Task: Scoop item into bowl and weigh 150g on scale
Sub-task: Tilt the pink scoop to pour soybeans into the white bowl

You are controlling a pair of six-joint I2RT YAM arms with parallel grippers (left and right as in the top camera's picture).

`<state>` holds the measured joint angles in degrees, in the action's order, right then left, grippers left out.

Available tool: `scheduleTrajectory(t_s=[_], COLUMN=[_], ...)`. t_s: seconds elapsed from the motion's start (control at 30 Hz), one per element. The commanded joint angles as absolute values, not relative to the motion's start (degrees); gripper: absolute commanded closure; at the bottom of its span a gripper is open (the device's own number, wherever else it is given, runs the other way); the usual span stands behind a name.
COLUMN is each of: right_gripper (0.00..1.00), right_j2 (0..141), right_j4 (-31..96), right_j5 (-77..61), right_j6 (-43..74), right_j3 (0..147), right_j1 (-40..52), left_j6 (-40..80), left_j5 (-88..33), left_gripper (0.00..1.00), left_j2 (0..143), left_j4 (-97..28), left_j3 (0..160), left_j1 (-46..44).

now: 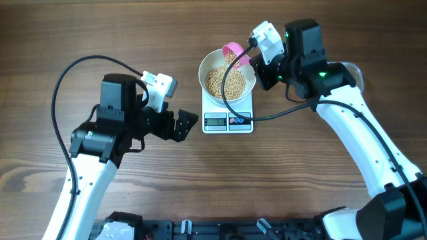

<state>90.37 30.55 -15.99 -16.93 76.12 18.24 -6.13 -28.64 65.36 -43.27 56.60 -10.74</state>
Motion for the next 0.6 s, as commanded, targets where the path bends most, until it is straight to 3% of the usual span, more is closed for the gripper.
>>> scheduleTrajectory(t_s=[0.0, 0.2, 0.4, 0.57], right_gripper=[0.96, 0.96, 0.96, 0.96], right_j2=[89.78, 89.78, 89.78, 89.78], right_j4=[30.04, 30.52, 30.5, 30.68], right_j5=[-15.57, -15.77, -4.93, -3.86], right_j6=[-20.16, -25.36, -29.85, -31.53], right_j3=[76.12, 76.12, 76.12, 76.12], right_j1=[18.61, 20.93, 23.97, 25.47], left_j6=[-5.76, -5.76, -5.76, -5.76], left_j5=[-29.5, -29.5, -29.5, -29.5], left_gripper=[0.0, 0.0, 0.0, 0.0], left_j2=[65.69, 65.69, 65.69, 65.69], left_j4=[-43.13, -43.13, -43.13, -43.13], left_j3=[56.55, 56.55, 56.55, 56.55], left_j1=[-10.33, -10.33, -10.33, -10.33])
